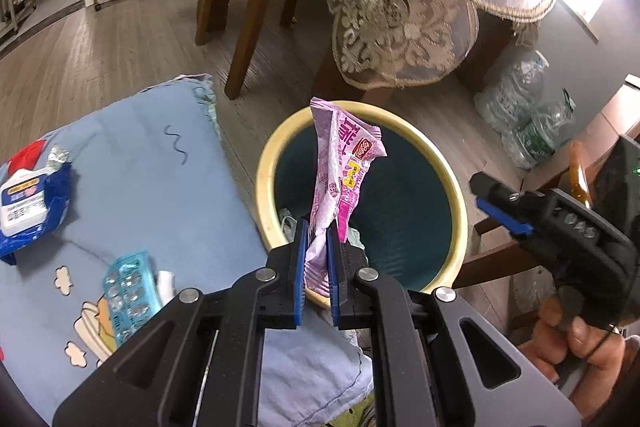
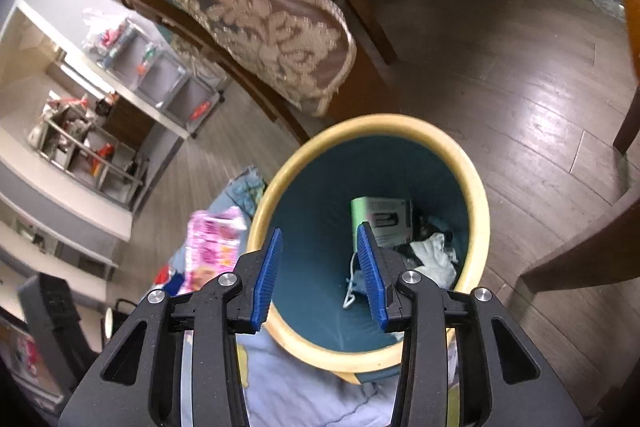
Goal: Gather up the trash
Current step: 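Lower the pink wrapper into the bin and open the left gripper, then move the open left gripper toward the teal blister pack on the cushion, then grasp the blue-and-white wet wipes pack with the left gripper and lift it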
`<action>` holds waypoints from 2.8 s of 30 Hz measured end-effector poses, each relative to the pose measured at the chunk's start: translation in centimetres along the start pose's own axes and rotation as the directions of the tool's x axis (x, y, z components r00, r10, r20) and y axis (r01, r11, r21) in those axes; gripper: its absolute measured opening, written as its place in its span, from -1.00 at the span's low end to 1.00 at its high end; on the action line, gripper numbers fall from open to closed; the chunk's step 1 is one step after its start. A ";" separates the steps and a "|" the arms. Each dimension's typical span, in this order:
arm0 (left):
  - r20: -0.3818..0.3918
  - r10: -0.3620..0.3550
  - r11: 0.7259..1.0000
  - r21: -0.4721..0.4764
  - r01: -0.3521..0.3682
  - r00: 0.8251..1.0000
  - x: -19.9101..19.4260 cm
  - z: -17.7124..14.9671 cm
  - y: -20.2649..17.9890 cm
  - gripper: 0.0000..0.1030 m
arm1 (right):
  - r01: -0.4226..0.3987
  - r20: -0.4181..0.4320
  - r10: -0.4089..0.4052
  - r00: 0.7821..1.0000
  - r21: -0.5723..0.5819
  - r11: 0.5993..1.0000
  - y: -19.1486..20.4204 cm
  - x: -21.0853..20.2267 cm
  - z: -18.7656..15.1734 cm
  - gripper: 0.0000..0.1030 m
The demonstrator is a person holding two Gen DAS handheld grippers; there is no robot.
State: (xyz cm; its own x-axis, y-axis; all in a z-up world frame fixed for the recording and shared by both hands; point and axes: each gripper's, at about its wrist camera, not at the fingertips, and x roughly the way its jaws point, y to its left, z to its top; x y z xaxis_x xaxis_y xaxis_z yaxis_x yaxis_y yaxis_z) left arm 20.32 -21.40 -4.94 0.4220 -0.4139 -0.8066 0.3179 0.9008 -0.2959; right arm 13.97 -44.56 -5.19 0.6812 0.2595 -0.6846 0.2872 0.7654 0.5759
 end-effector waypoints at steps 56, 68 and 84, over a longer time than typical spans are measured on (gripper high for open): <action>0.016 0.205 0.952 -0.236 -0.195 0.979 -6.9 -4.1 17.5 0.57 | -0.133 -0.204 0.077 0.976 -0.278 0.951 10.2 4.6 -5.6 0.11; -0.006 0.469 0.877 -0.117 -0.466 0.883 -8.3 -3.7 21.4 0.58 | -0.171 -0.294 0.071 0.953 -0.332 0.928 13.2 6.8 -8.6 0.13; 0.015 0.733 0.591 0.483 -0.647 0.680 -0.2 -4.5 20.6 0.29 | -0.178 -0.333 0.052 0.942 -0.360 0.916 14.6 7.7 -10.1 0.13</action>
State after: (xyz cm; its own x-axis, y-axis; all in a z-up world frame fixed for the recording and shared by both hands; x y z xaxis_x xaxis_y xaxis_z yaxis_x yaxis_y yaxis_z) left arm 22.95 -2.16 -13.19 0.5323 0.3769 -0.7580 0.3245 0.7362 0.5939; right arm 16.57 -25.45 -6.59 0.4322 0.4801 -0.7634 -0.1000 0.8668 0.4885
